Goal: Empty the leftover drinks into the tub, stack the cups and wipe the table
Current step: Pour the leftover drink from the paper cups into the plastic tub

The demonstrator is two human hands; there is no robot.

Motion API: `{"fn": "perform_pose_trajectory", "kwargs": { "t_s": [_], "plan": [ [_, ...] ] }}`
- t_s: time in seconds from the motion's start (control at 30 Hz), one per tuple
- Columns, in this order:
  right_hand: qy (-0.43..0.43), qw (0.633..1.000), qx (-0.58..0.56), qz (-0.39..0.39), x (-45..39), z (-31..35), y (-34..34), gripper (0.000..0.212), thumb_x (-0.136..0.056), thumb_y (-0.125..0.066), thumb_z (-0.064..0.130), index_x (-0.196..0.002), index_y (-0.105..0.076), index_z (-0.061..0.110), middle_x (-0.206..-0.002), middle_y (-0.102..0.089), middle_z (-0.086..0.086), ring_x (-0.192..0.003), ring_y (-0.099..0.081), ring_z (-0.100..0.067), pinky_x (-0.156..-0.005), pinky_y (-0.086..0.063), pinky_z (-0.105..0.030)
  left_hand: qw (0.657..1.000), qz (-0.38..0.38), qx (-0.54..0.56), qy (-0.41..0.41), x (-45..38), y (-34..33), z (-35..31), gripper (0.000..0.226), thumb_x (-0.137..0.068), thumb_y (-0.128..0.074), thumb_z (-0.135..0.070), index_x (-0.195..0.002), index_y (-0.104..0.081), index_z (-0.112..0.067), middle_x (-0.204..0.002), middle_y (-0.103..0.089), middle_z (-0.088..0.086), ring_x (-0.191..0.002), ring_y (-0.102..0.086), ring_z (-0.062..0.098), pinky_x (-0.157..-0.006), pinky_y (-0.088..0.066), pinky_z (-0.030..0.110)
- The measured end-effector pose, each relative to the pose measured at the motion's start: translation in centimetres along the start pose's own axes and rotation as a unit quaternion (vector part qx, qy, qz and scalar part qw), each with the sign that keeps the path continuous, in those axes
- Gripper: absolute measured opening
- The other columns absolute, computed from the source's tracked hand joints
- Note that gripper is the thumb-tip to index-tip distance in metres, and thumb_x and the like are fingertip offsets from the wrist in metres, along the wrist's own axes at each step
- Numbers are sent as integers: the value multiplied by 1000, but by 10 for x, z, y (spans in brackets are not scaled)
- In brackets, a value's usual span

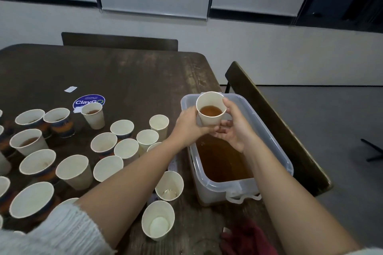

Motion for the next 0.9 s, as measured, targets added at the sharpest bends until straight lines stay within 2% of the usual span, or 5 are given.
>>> {"fn": "perform_pose_trajectory", "kwargs": {
  "t_s": [0.2,0.43,0.7,0.8,0.9],
  "plan": [
    [21,999,25,-20,-5,-6,27,50,-92,-53,52,-132,-50,23,-117,-62,-8,-107,-63,-26,-86,-55,-37,998,-9,-54,-31,-1,-11,-4,74,-60,-70,-68,-120,-59,-27,-119,-63,-8,-114,-55,15,-98,-44,52],
    [55,994,94,-21,-17,-10,48,43,-97,-51,43,-131,-54,17,-120,-63,-8,-109,-62,-23,-87,-54,-36,986,19,-164,-40,-5,-19,2,54,-80,-73,-45,-129,-56,-30,-133,-58,-6,-129,-43,19,-111,-23,49],
    [89,986,135,-39,-23,-11,64,44,-95,-57,36,-134,-54,15,-124,-62,-5,-114,-60,-20,-79,-50,-26,987,92,-134,-8,-5,-24,0,35,-99,-43,-21,-127,-60,-34,-128,-63,-5,-133,-41,17,-115,13,50],
    [98,985,138,-32,-23,-9,63,47,-92,-61,37,-135,-52,18,-126,-60,-4,-115,-58,-17,-85,-49,-27,992,95,-87,-1,-5,-21,-1,35,-102,-36,-38,-122,-64,-30,-121,-67,-3,-124,-49,13,-118,1,50],
    [106,986,127,-14,-21,-8,59,48,-90,-61,34,-135,-51,19,-125,-59,-3,-112,-58,-14,-83,-48,-24,995,80,-59,-12,-6,-19,-4,33,-101,-43,-36,-121,-67,-24,-99,-71,-5,-96,-61,10,-98,-42,39]
  ]
}}
Point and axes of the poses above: each hand's wrist, its own x-axis away from the middle knuckle, its own y-axis out of the back of the hand, z = x × y, the point moved 8 cm from there along -x, towards the middle knuckle
